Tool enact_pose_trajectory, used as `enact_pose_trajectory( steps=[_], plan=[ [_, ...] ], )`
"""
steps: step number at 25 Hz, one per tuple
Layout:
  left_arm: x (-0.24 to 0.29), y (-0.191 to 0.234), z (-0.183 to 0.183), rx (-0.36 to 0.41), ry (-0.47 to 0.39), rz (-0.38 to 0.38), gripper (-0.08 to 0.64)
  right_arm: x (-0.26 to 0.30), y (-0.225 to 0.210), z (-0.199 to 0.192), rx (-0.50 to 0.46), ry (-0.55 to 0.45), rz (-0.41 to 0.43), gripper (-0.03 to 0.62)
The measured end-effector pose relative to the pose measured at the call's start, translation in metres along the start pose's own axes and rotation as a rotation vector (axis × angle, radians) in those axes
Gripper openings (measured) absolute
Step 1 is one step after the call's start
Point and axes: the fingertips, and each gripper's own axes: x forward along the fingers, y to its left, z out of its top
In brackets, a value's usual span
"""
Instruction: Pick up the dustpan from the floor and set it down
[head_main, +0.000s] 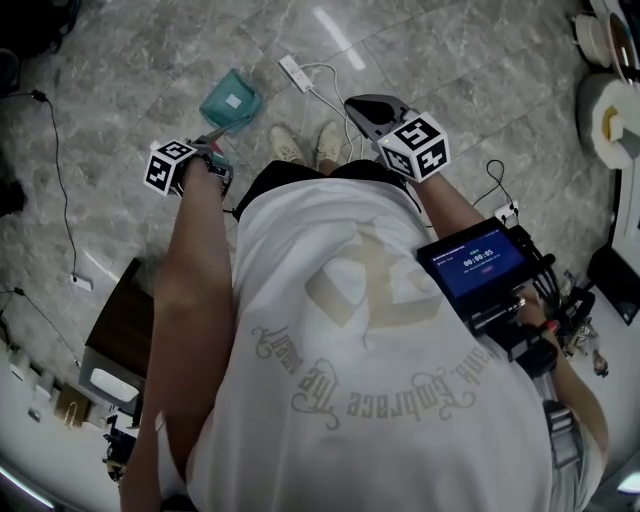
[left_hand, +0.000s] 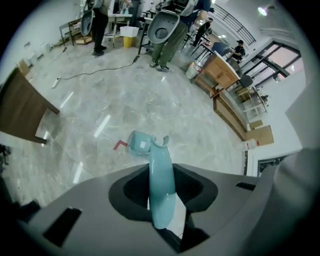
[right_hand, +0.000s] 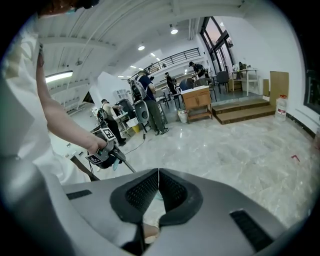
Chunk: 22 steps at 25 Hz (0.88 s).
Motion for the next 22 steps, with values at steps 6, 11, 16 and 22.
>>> enact_pose_trajectory(
  steps=[6, 11, 16, 22],
  plan=[
    [-0.008, -0.003, 0.001, 0.231, 0.017, -0.022, 0.126, 0.001, 0.000, -0.002, -0.009, -0.004, 0.006, 0.017],
    [-0.015, -0.011, -0.004, 0.375, 0.036, -0.048, 0.126, 0.002, 0.000, -0.003, -0.017, -0.008, 0.010, 0.017],
    [-0.023, -0.022, -0.011, 0.470, 0.045, -0.089, 0.126, 0.002, 0.001, -0.006, -0.020, -0.011, 0.015, 0.017],
    [-0.041, -0.037, -0.013, 0.569, 0.029, -0.154, 0.126, 0.003, 0.001, -0.007, -0.032, -0.017, 0.020, 0.017]
  ],
)
